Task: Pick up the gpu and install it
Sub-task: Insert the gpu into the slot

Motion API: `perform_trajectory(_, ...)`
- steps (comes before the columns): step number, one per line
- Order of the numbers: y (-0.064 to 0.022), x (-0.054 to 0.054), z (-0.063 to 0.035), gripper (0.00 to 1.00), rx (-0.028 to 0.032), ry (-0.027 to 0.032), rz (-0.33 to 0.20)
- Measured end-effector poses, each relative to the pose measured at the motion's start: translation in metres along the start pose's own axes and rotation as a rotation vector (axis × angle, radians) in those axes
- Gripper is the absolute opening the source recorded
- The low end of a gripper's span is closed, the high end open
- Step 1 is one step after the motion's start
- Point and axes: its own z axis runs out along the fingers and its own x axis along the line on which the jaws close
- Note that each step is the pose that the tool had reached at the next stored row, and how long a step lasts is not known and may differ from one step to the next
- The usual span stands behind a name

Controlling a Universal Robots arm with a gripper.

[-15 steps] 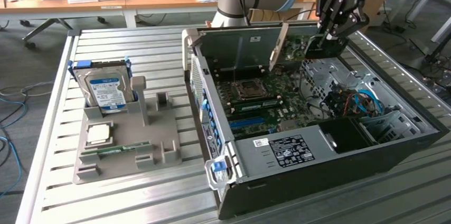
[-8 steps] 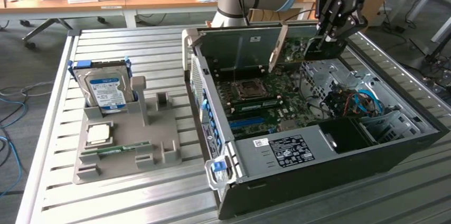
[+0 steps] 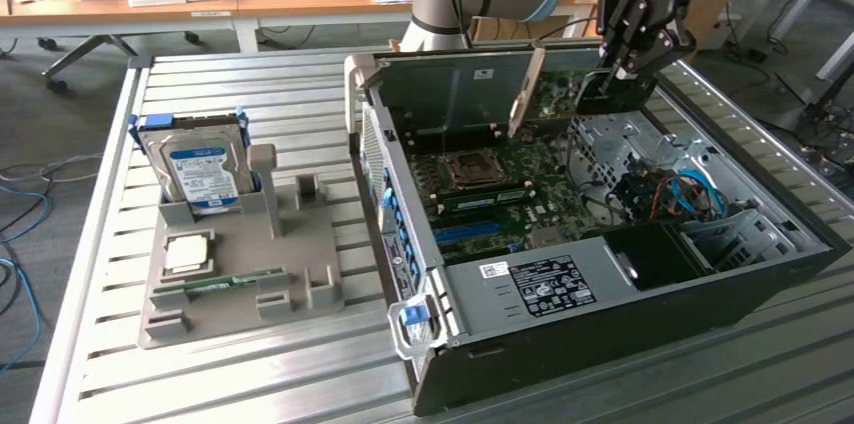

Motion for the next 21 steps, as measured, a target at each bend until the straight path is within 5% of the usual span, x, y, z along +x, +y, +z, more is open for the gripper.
perform_trajectory(10,0.0006,0.000,0.0043,0.27,0.0000,0.0002,0.000)
perform_trajectory(21,0.0143,0.002,0.0090,0.27,0.0017,0.0001,0.000)
